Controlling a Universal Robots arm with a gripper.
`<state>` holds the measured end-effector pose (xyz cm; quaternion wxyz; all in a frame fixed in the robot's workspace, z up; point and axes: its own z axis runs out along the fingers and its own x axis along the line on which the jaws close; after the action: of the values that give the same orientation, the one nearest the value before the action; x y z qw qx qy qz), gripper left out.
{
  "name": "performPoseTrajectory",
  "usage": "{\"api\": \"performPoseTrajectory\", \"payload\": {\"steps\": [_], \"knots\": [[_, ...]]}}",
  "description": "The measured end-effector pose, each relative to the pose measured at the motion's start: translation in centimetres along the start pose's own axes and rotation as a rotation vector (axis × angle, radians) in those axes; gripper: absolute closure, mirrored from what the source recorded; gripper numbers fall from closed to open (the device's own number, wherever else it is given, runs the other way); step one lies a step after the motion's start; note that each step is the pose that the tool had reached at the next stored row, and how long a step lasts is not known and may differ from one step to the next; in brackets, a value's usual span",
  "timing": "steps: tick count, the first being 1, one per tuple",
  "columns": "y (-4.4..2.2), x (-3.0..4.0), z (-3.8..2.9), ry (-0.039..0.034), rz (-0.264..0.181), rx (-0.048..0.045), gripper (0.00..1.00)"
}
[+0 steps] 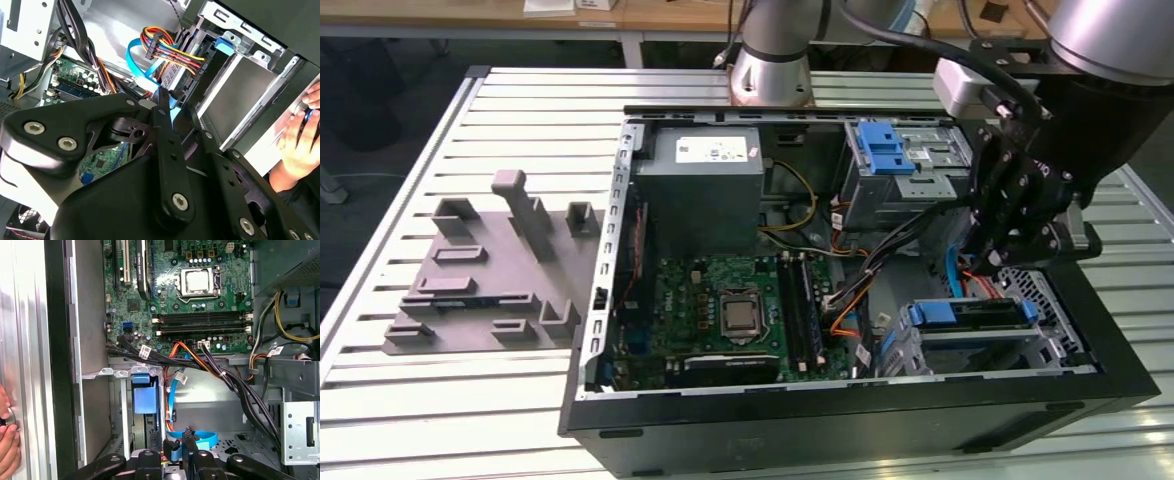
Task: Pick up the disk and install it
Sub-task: 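Insert the second disk wire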
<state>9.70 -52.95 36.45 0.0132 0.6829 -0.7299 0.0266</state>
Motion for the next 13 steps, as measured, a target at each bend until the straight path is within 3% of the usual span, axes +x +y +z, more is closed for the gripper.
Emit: {"api": "performPoseTrajectory", "payload": {"steps": [13], "knots": [[-0.01,0.41,0.84,0.0000,0.000,0.0000,0.69]]}}
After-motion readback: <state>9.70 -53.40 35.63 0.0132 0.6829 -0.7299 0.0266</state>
